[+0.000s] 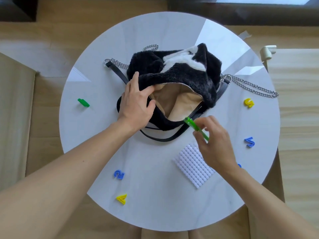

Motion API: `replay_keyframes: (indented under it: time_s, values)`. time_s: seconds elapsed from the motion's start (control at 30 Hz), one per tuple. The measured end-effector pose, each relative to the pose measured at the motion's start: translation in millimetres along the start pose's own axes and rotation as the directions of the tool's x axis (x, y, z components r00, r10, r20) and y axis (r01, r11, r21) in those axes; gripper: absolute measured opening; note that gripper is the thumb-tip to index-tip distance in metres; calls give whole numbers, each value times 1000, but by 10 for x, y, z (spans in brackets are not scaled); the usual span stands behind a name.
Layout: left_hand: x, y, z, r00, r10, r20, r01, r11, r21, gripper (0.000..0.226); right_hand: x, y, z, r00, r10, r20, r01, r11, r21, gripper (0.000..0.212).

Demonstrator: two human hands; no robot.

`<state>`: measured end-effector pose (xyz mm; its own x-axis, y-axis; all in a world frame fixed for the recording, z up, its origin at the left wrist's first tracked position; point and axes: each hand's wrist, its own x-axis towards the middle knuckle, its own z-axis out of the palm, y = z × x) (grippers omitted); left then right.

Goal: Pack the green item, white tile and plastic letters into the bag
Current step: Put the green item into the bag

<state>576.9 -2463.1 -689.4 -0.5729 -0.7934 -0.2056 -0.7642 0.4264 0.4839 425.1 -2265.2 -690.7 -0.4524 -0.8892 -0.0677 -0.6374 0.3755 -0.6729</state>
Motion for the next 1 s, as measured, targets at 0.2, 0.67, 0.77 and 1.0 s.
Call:
replay_keyframes:
  time_s: [0.2,0.67,0.77,1.0]
  values:
    - [131,31,-71,998,4,-56,-3,1000,27,48,470,-474,-212,989,41,-139,33,870,492,17]
    - [353,352,-479,952,209,-223,-215,977,1,69,1225,-523,228,966,-256,36,258,962,-89,24]
    - [385,388,-531,954,232,-192,-232,972,19,76,1425,-556,289,958,-196,207,247,934,-258,44]
    - [441,266,-504,963,238,-126,-230,970,74,84,1845,-536,712,944,-12,331,199,818,-539,15]
